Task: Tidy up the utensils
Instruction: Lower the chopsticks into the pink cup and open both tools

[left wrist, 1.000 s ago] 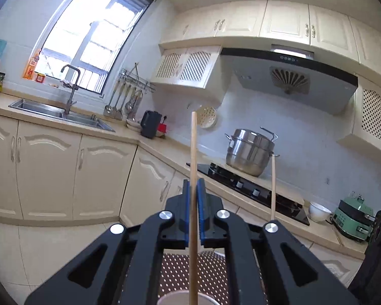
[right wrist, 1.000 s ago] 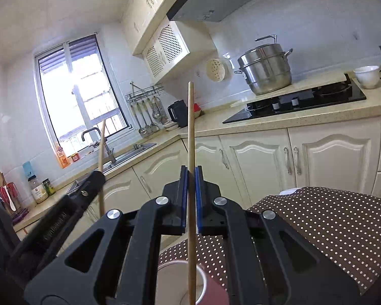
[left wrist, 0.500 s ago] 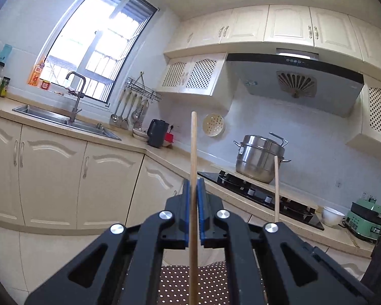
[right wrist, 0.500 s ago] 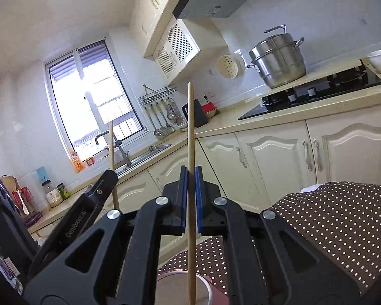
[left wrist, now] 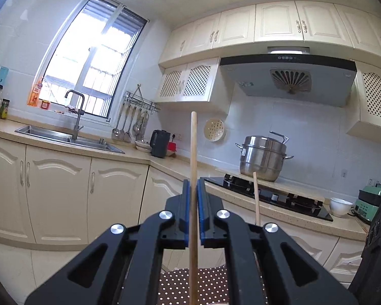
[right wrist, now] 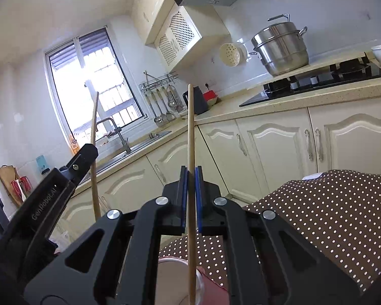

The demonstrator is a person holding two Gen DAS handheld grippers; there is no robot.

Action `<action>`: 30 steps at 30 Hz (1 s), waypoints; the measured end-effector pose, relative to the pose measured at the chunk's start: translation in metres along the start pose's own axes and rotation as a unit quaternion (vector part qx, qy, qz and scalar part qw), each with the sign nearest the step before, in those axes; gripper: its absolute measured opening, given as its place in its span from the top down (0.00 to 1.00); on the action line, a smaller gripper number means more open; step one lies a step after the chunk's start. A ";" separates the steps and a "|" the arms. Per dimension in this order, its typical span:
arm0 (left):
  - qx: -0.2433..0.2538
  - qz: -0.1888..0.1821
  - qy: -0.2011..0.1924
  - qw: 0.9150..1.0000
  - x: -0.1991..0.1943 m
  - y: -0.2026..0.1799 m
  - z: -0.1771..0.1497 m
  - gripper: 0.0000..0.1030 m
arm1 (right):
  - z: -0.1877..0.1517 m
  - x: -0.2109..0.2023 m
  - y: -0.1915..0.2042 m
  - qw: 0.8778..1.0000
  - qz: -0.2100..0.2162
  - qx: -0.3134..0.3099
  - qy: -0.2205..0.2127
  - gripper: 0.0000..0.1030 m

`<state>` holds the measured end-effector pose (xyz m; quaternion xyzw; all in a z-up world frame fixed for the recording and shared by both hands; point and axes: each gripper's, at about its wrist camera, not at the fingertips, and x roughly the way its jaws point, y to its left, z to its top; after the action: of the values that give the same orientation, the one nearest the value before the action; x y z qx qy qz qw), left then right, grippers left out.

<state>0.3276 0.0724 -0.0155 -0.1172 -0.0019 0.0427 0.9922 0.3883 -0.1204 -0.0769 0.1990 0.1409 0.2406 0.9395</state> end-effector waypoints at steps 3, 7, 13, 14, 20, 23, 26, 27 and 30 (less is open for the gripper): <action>0.003 0.005 0.007 1.000 -0.002 0.006 -0.007 0.94 | -0.004 -0.001 0.000 1.000 -0.004 -0.007 0.008 0.94; -0.004 0.007 0.018 1.000 -0.005 0.016 -0.014 0.94 | -0.009 -0.007 0.003 1.000 -0.003 -0.016 0.015 0.94; -0.008 0.008 0.030 0.999 -0.006 0.023 -0.022 0.93 | -0.013 -0.012 0.010 0.999 -0.004 -0.031 0.012 0.94; -0.009 0.007 0.026 1.000 -0.006 0.023 -0.021 0.93 | -0.013 -0.012 0.011 0.999 -0.006 -0.032 0.009 0.94; 0.008 0.008 -0.008 1.000 -0.005 0.014 -0.015 0.95 | -0.009 -0.008 0.007 1.000 -0.008 -0.021 0.012 0.94; 0.010 0.006 -0.009 1.000 -0.003 0.014 -0.016 0.95 | -0.008 -0.007 0.007 1.000 -0.008 -0.023 0.012 0.94; 0.003 -0.011 -0.002 1.000 -0.002 0.015 -0.017 0.95 | -0.009 -0.006 0.006 1.000 -0.007 -0.023 0.016 0.94; 0.007 -0.017 -0.004 1.000 -0.003 0.014 -0.016 0.95 | -0.010 -0.006 0.006 1.000 -0.008 -0.023 0.017 0.94; -0.009 -0.035 0.001 0.999 -0.004 0.017 -0.011 0.95 | -0.012 -0.004 0.005 1.000 -0.006 -0.021 0.022 0.94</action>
<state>0.3223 0.0860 -0.0300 -0.1260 -0.0051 0.0077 0.9920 0.3788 -0.1148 -0.0844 0.1732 0.1581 0.2419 0.9415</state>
